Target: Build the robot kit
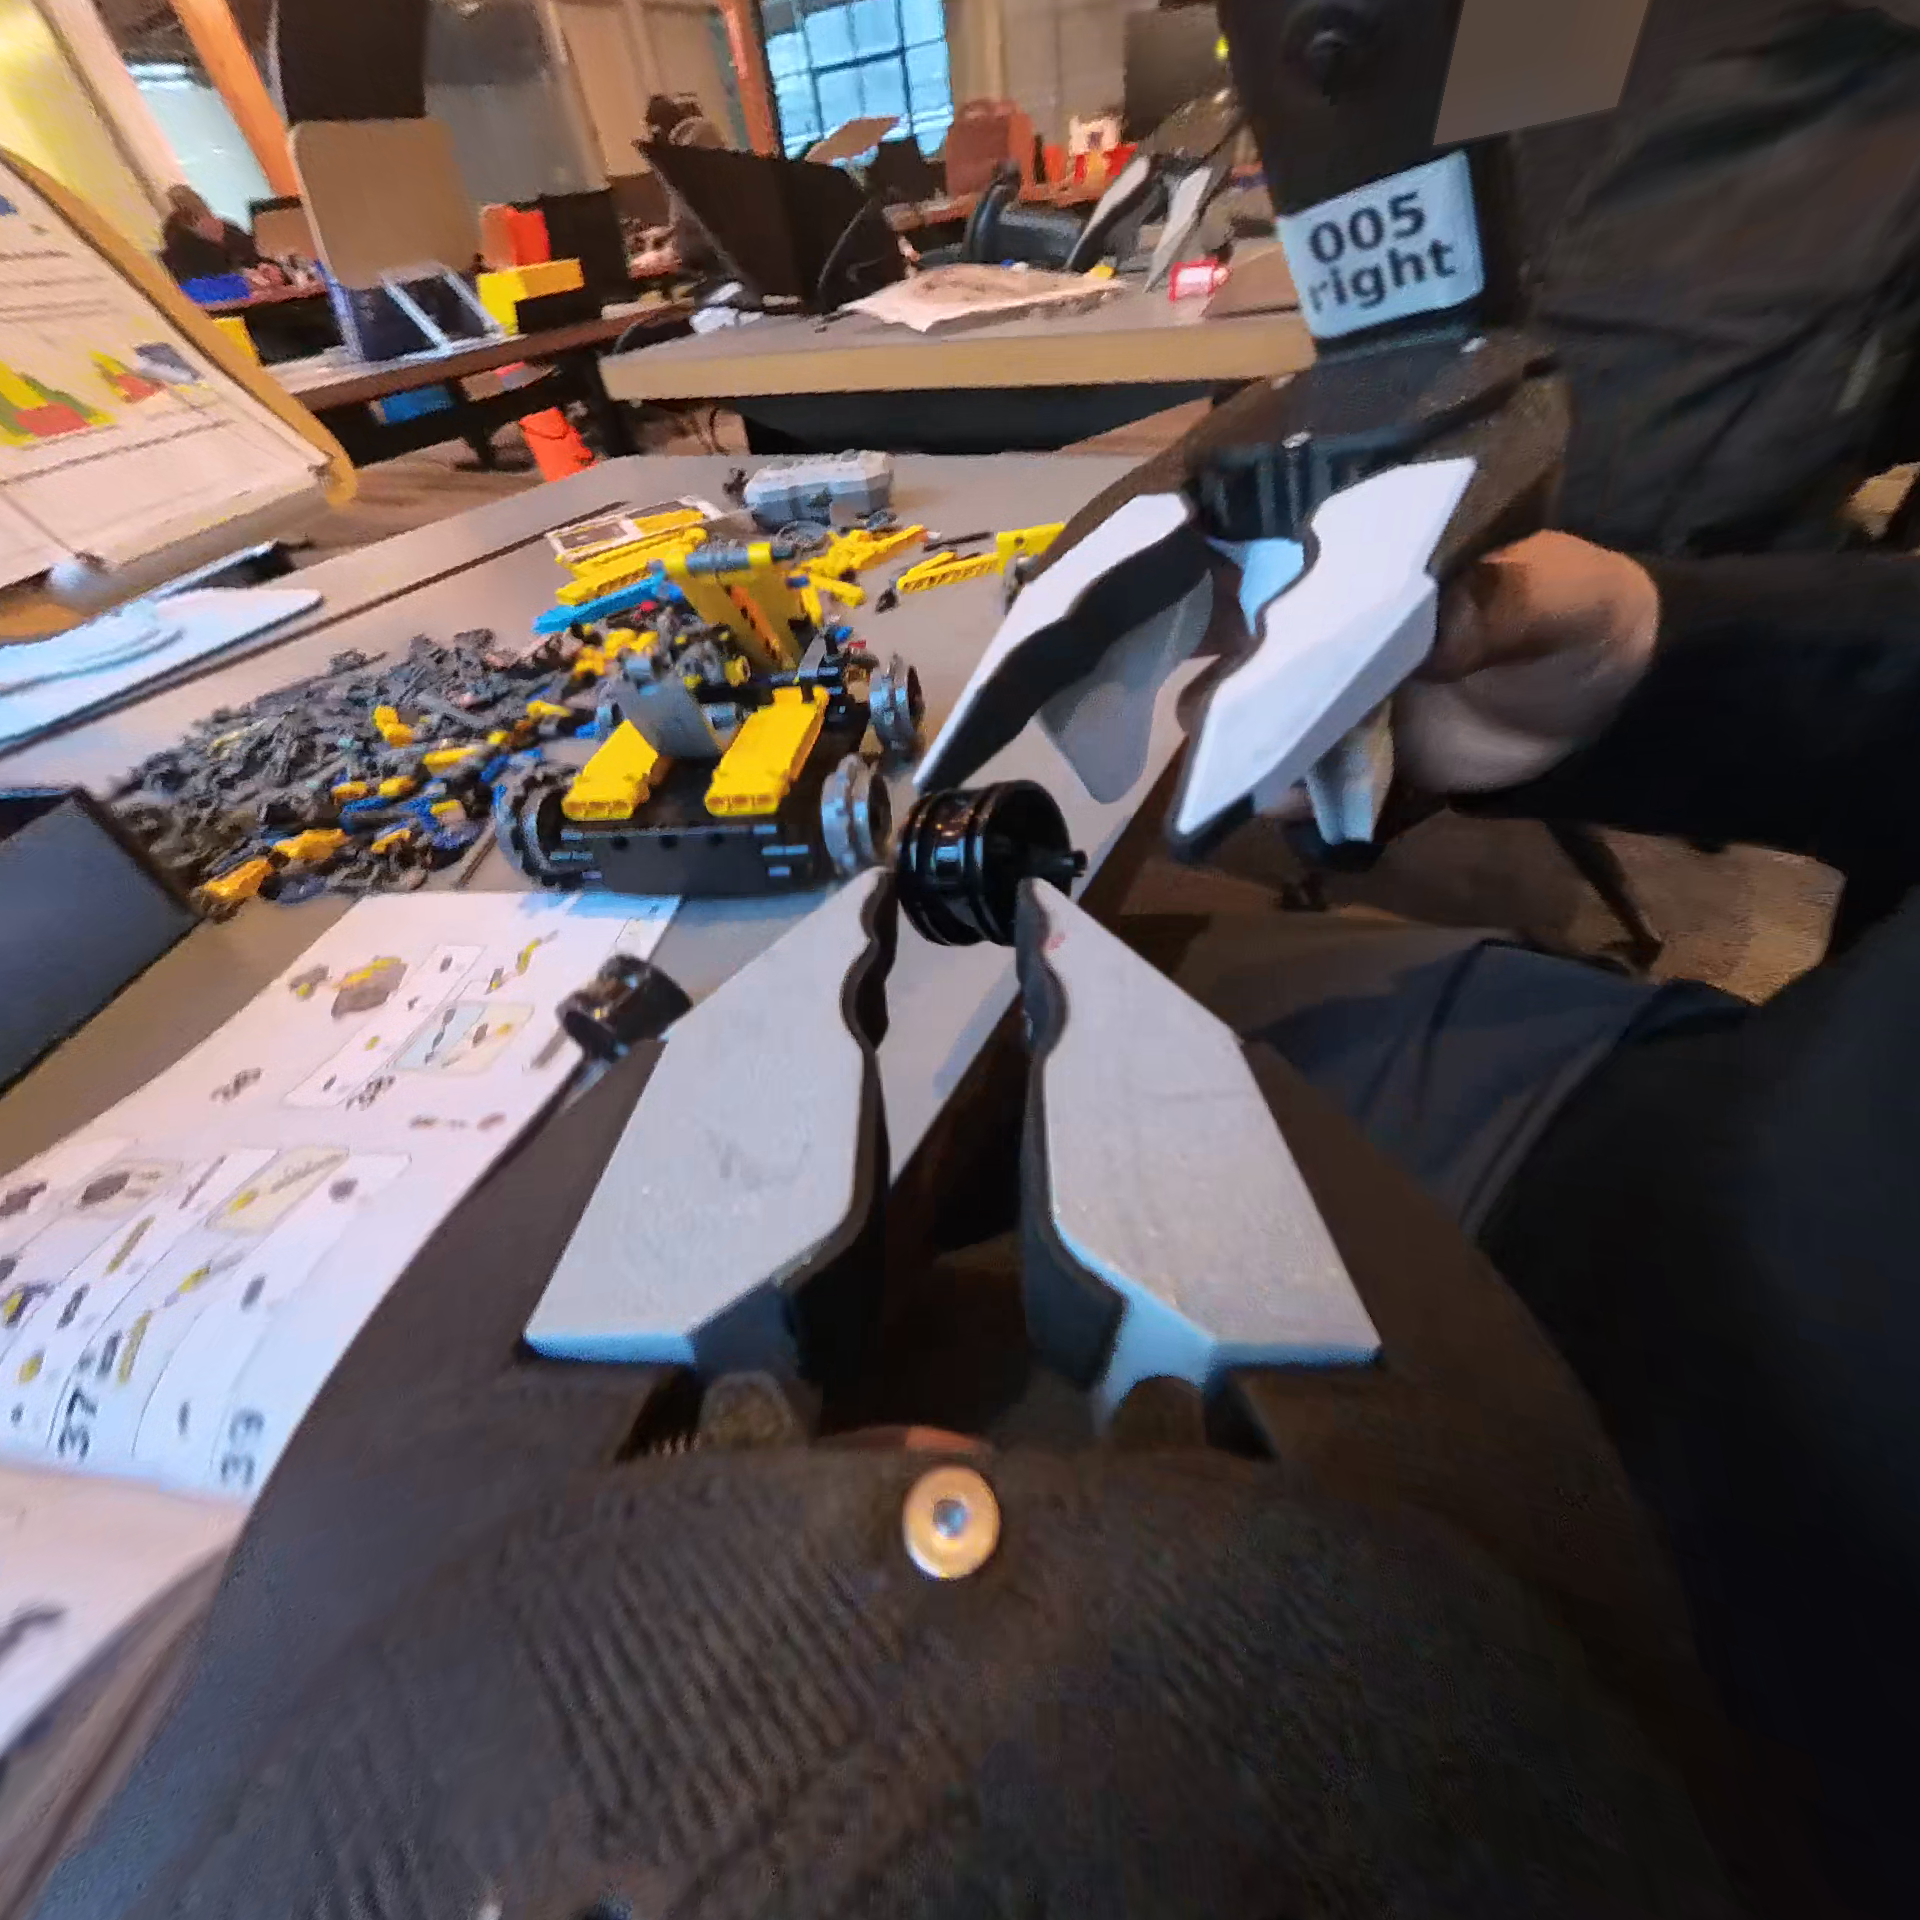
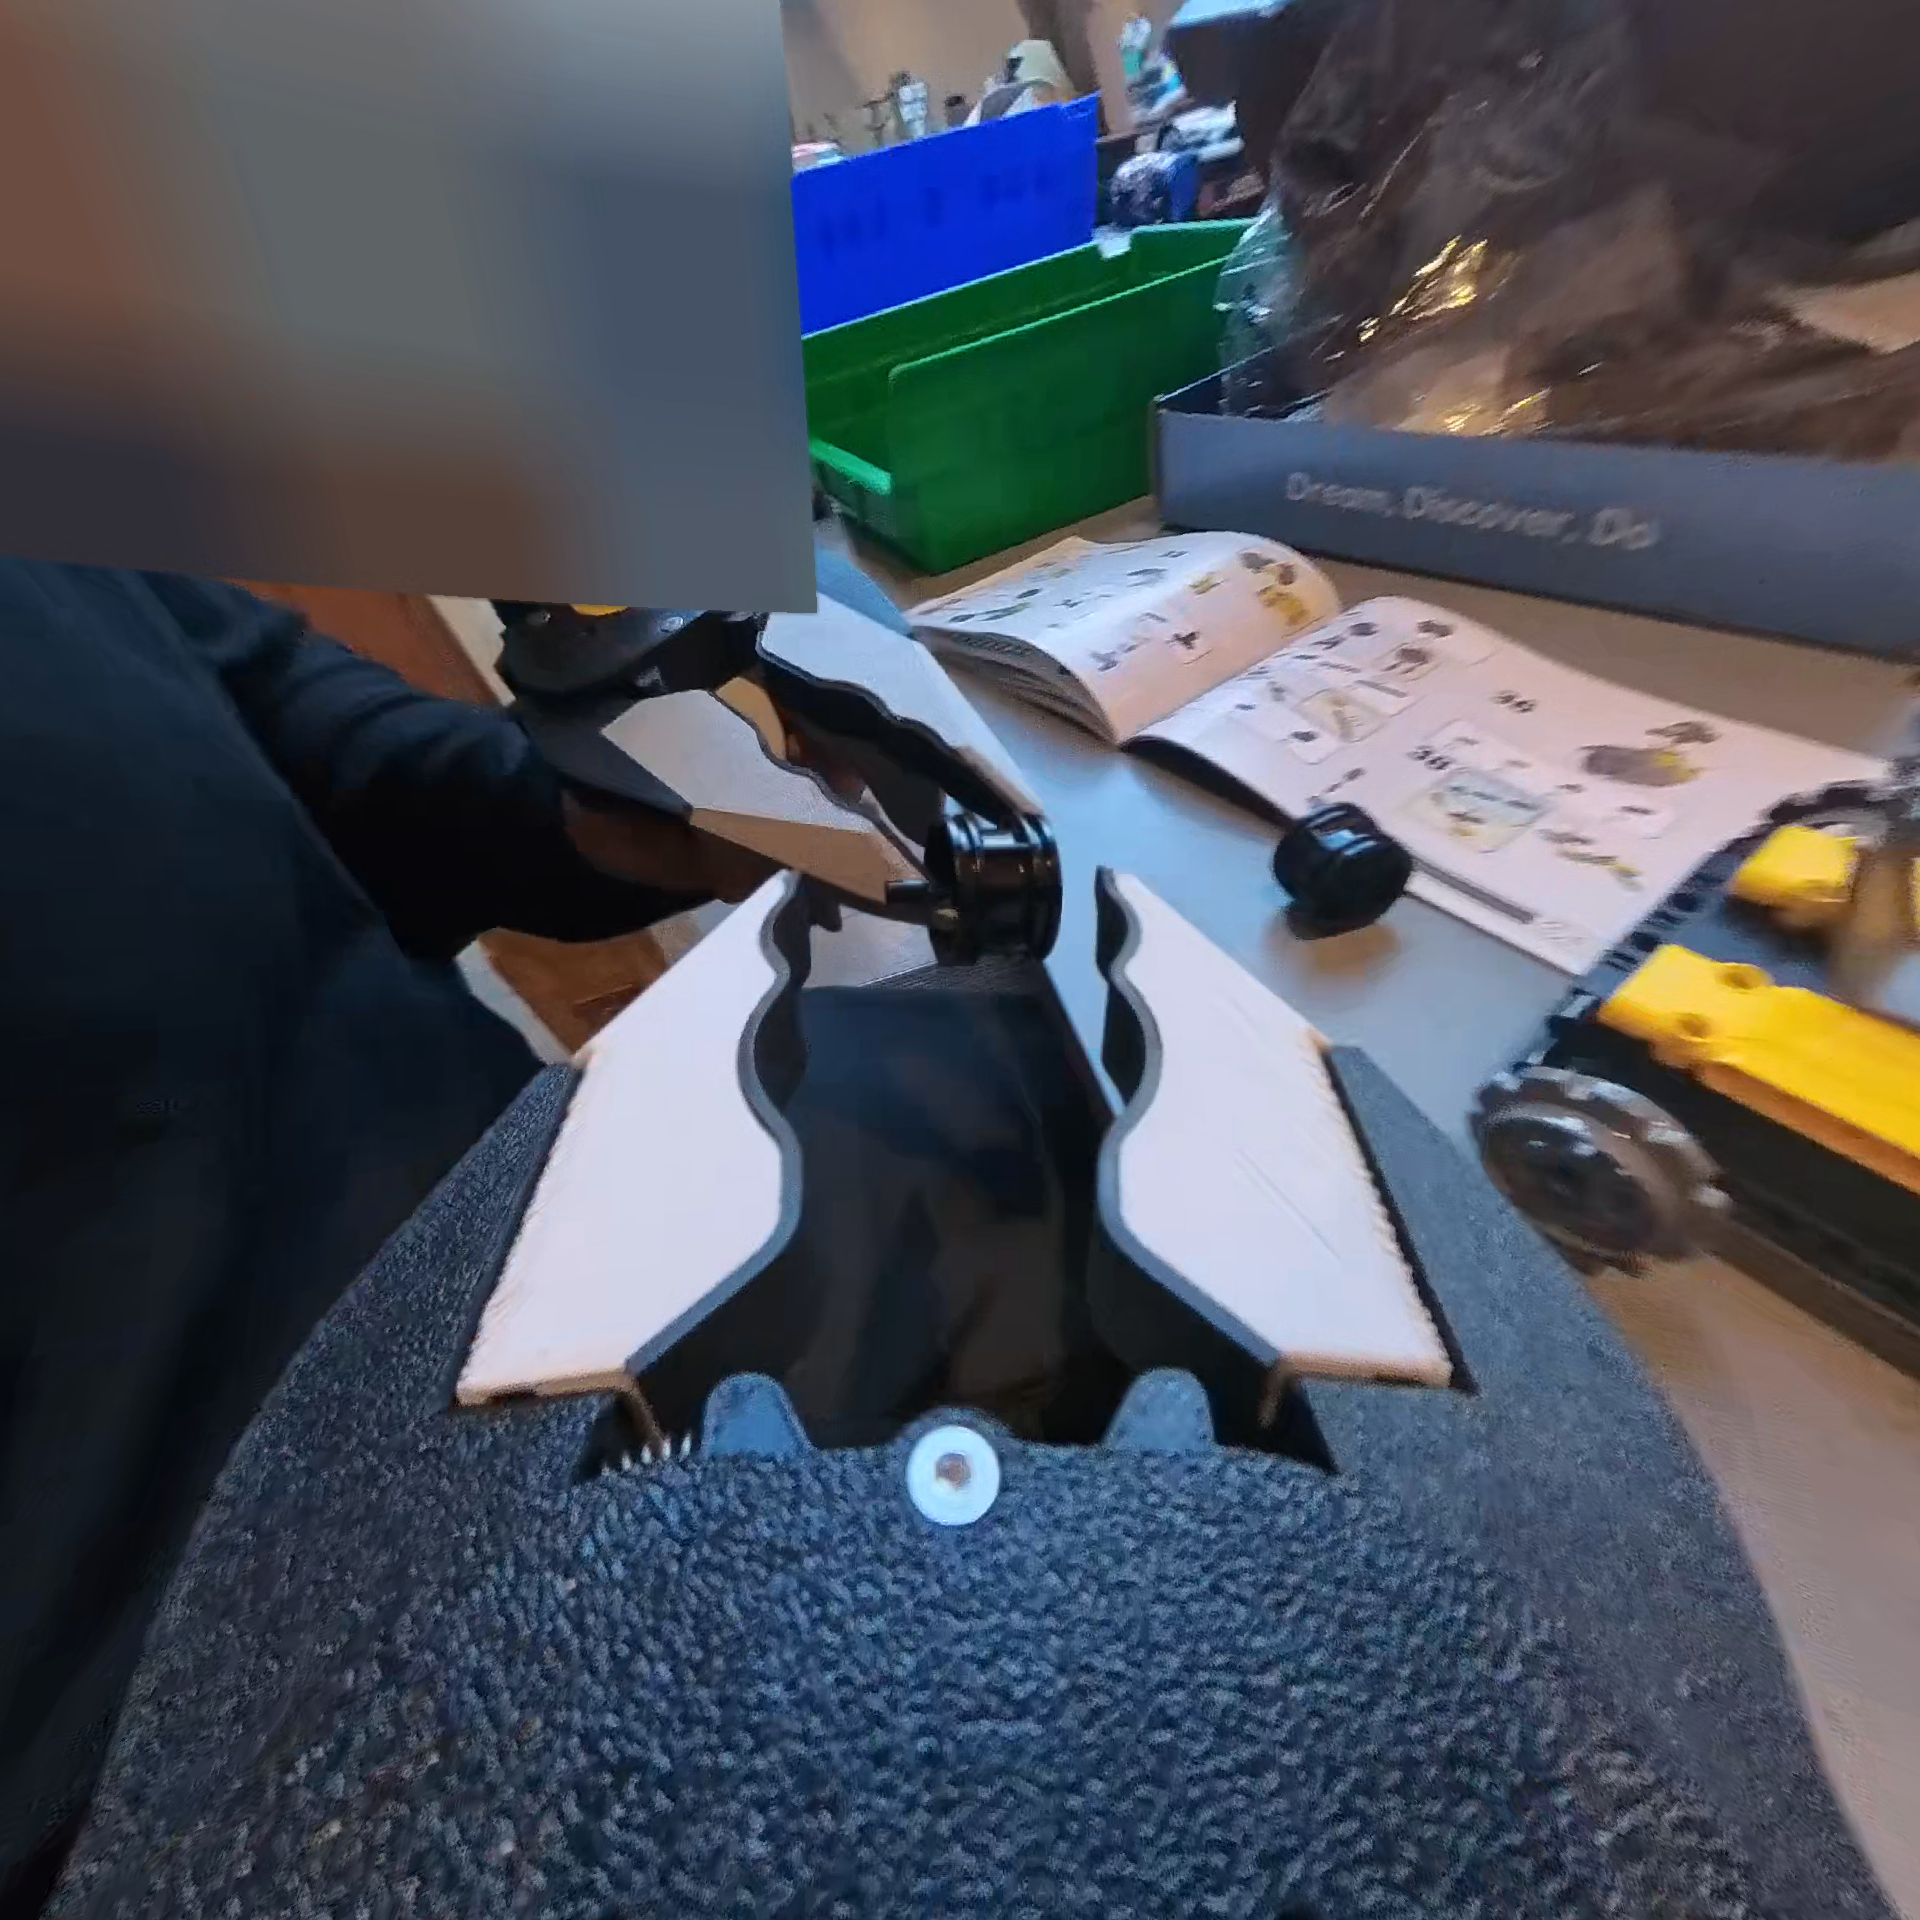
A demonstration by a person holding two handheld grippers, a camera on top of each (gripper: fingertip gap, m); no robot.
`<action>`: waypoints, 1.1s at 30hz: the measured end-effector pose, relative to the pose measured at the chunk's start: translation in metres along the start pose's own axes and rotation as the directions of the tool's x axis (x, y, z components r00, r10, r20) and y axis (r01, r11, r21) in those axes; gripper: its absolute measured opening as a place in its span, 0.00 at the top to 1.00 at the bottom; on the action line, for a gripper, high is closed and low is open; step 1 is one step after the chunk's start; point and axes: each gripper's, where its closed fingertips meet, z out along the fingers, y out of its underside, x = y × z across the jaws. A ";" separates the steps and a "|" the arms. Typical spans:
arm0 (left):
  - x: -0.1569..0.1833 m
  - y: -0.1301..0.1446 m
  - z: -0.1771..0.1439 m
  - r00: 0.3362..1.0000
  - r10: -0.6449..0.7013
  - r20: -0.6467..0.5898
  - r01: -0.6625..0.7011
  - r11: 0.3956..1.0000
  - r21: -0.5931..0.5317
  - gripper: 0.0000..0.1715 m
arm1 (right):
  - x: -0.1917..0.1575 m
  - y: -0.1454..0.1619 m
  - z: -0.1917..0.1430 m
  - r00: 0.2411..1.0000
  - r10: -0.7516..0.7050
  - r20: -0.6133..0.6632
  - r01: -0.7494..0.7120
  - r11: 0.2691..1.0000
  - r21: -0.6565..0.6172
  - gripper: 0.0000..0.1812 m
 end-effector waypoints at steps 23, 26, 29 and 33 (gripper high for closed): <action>-0.045 0.005 -0.105 0.948 0.168 0.272 -0.199 0.975 0.094 0.88 | -0.032 0.000 0.113 0.964 -0.224 0.147 0.244 0.960 -0.136 0.69; -0.036 0.005 -0.101 0.934 0.253 0.253 -0.280 0.957 0.079 0.89 | -0.036 -0.007 0.110 0.946 -0.280 0.161 0.298 0.949 -0.100 0.69; -0.032 0.007 -0.096 0.937 0.256 0.239 -0.279 0.958 0.068 0.88 | -0.035 -0.006 0.104 0.928 -0.339 0.155 0.358 0.927 -0.112 0.71; -0.027 0.009 -0.088 0.979 0.106 0.173 -0.123 0.988 0.091 0.88 | -0.038 -0.002 0.093 0.935 -0.299 0.189 0.323 0.940 -0.111 0.79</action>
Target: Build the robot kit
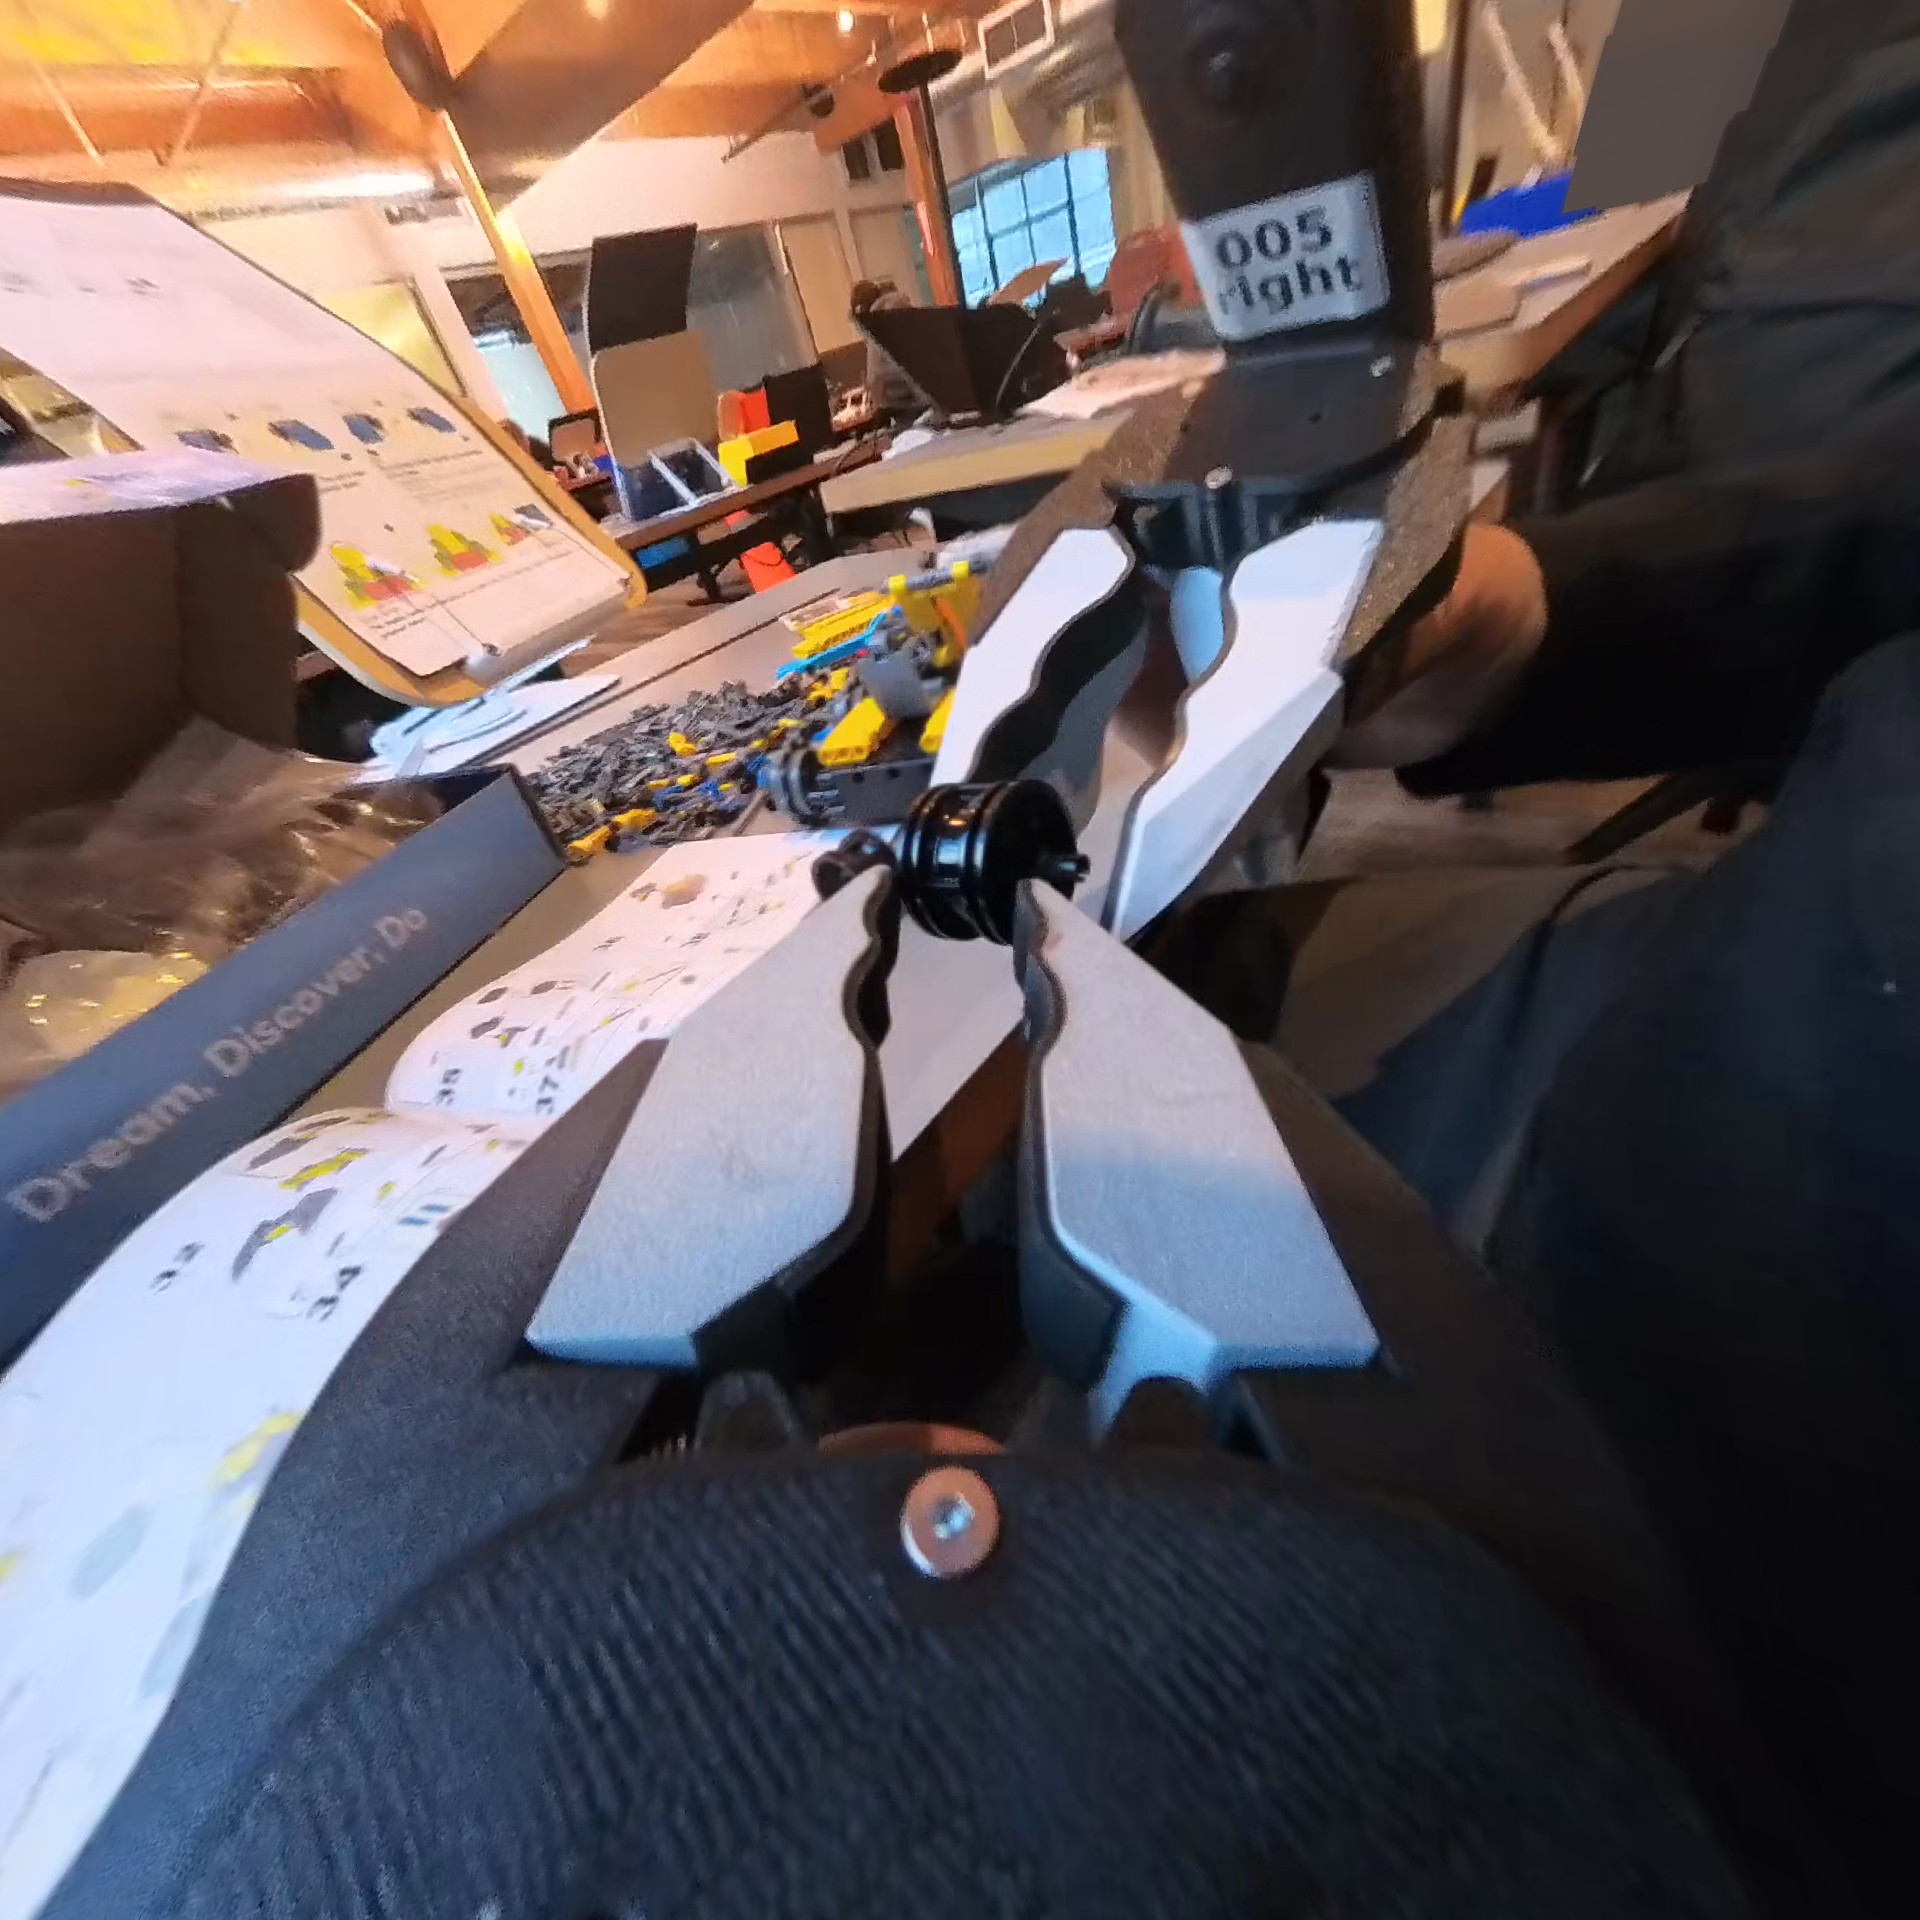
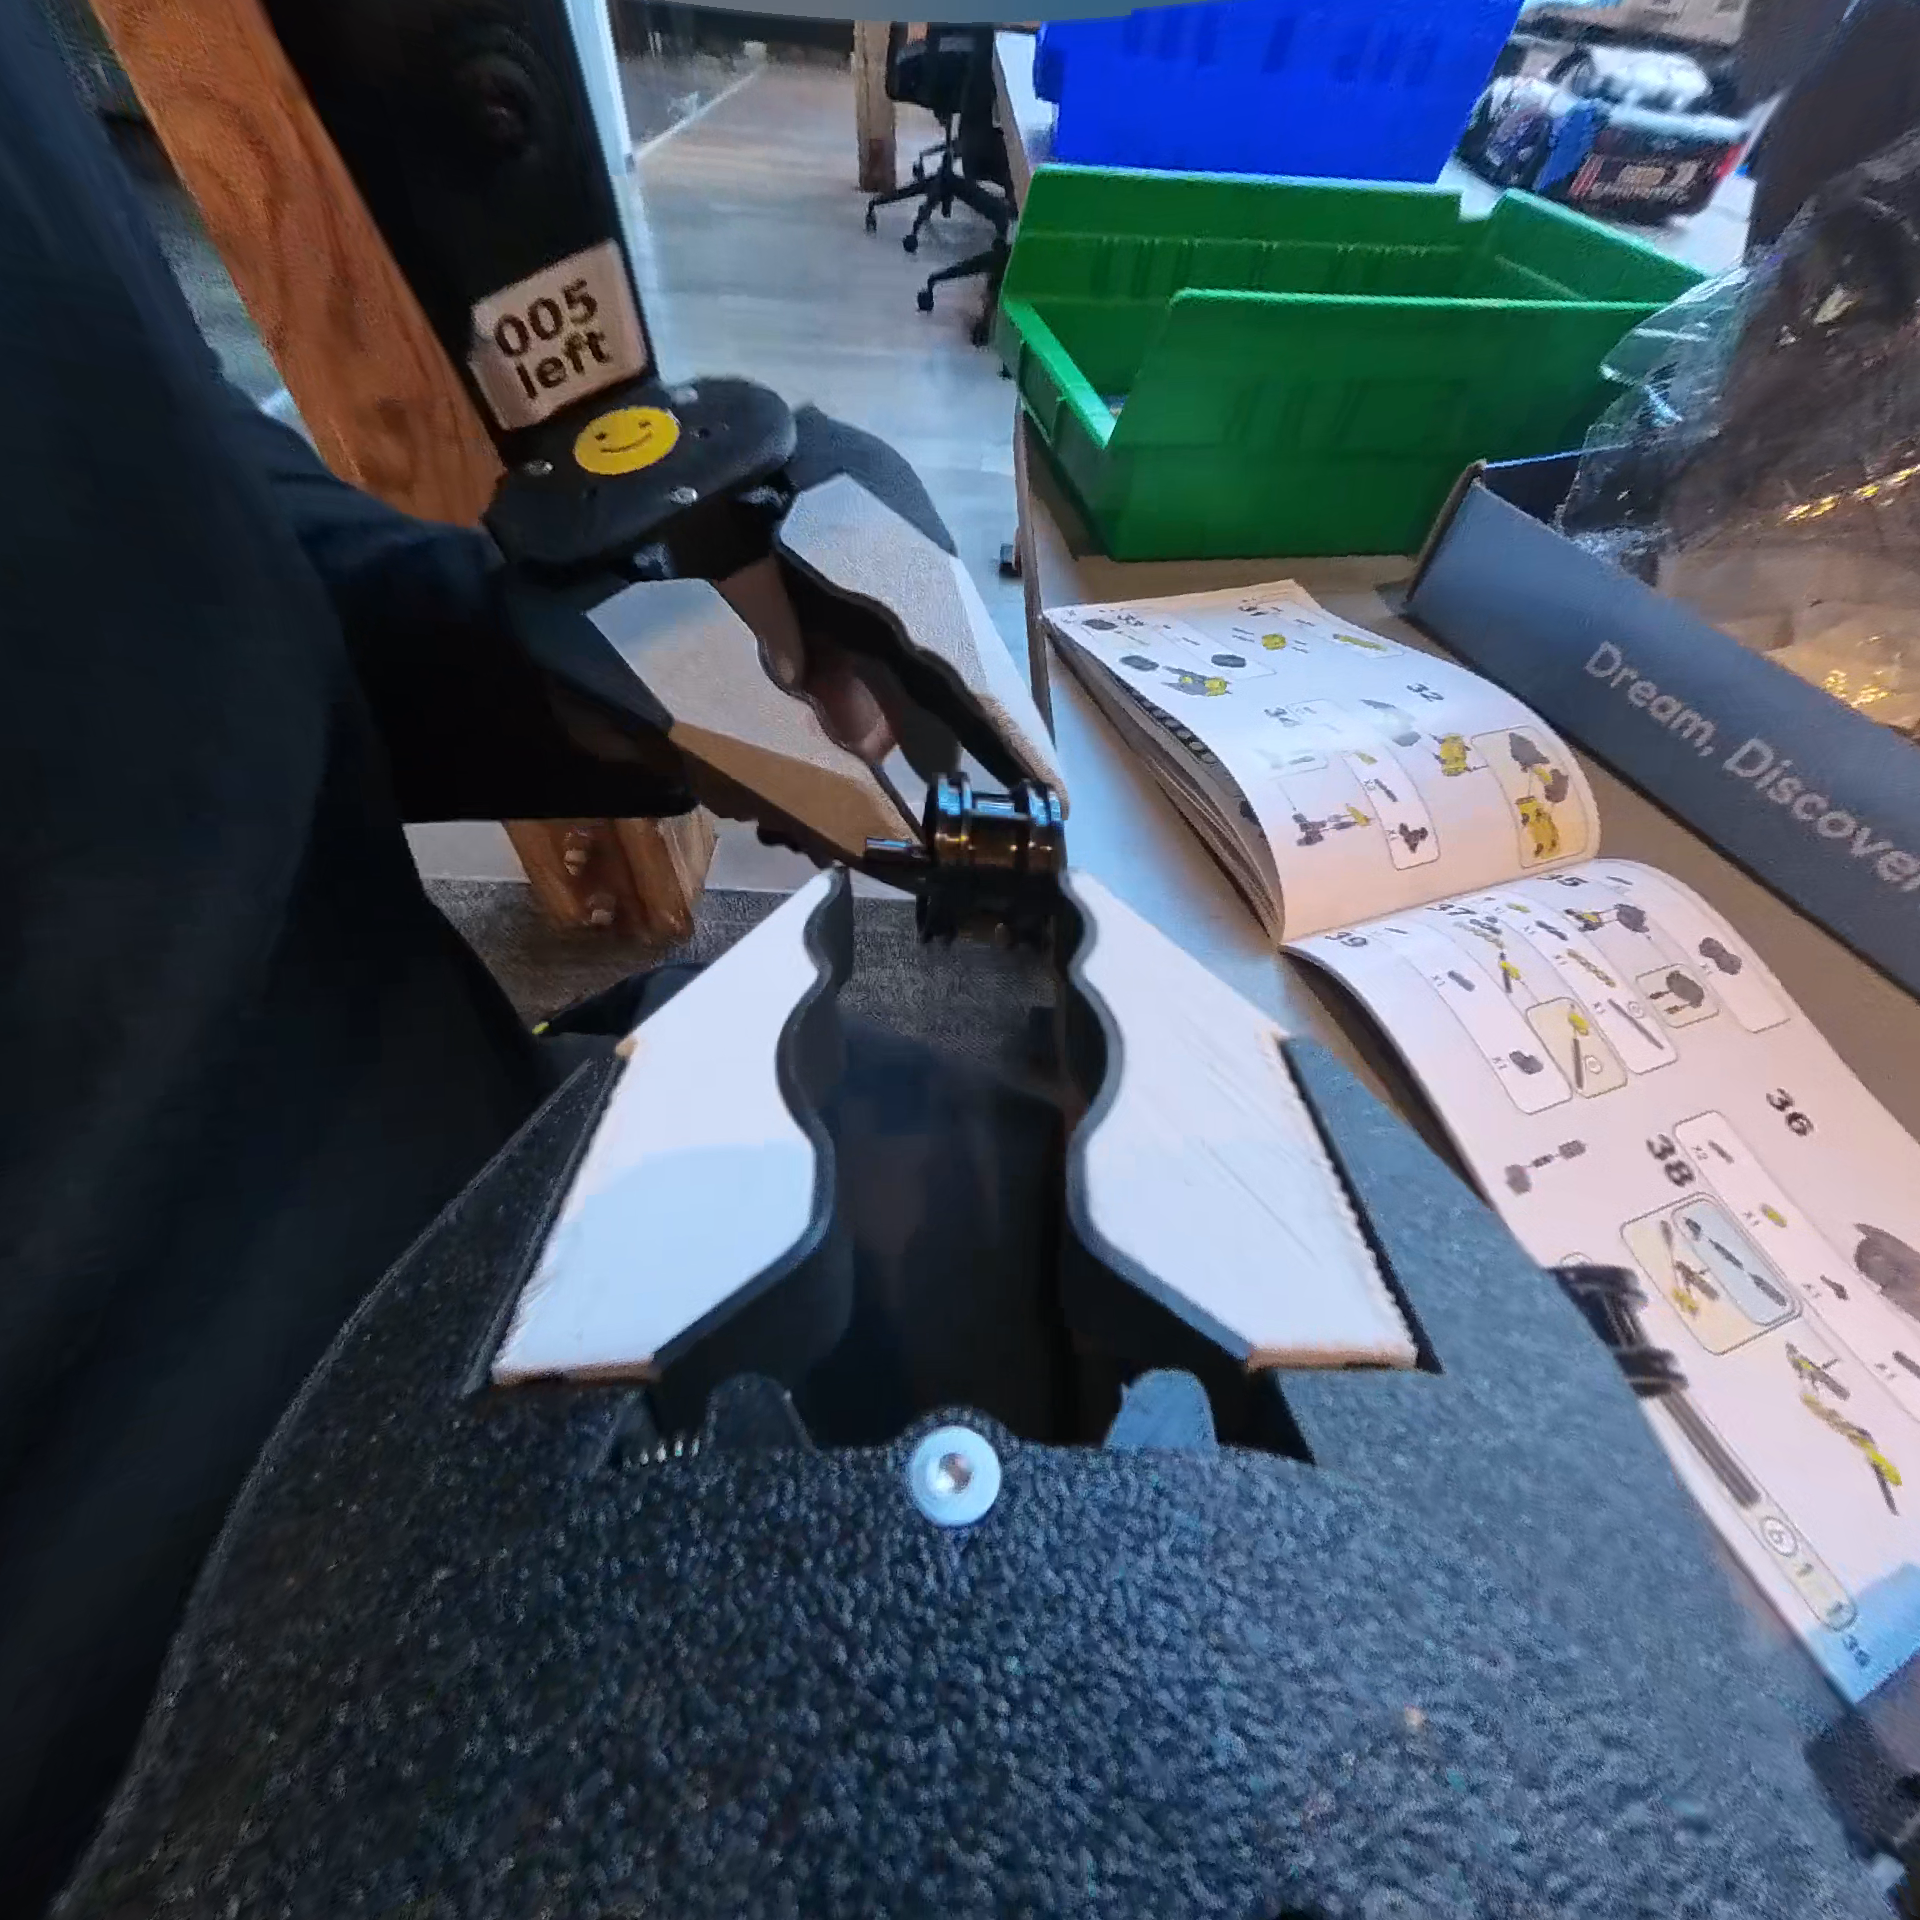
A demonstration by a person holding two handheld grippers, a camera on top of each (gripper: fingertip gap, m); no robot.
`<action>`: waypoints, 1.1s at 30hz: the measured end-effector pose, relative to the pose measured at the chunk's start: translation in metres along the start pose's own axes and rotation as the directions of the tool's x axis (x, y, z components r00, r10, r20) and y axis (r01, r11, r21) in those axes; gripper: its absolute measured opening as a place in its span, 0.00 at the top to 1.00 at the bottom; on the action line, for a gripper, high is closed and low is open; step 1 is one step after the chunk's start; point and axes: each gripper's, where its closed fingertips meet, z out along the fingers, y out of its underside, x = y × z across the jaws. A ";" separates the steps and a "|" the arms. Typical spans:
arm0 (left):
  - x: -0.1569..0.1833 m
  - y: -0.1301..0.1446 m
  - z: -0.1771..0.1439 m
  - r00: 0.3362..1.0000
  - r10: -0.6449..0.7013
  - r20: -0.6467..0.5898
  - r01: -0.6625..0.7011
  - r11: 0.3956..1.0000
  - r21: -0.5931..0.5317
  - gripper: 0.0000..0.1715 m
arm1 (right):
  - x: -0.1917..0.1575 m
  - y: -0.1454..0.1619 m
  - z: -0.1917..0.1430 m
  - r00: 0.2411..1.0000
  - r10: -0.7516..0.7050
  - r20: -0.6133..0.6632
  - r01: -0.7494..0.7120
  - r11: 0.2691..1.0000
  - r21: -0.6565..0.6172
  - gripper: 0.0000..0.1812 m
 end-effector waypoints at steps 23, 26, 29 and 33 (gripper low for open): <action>0.025 0.033 0.016 0.349 -0.914 -0.205 0.881 0.395 -0.259 0.89 | 0.007 0.028 -0.013 0.889 0.457 0.026 -0.456 0.889 -0.045 0.82; 0.025 0.033 0.016 0.332 -0.920 -0.210 0.887 0.380 -0.263 0.90 | 0.006 0.029 -0.013 0.887 0.462 0.026 -0.460 0.887 -0.047 0.82; 0.027 0.034 0.017 0.303 -0.928 -0.215 0.895 0.355 -0.271 0.90 | 0.006 0.031 -0.014 0.883 0.470 0.025 -0.468 0.882 -0.052 0.81; 0.025 0.037 0.017 0.255 -0.941 -0.224 0.912 0.311 -0.268 0.89 | 0.007 0.035 -0.017 0.899 0.438 -0.002 -0.437 0.897 -0.068 0.80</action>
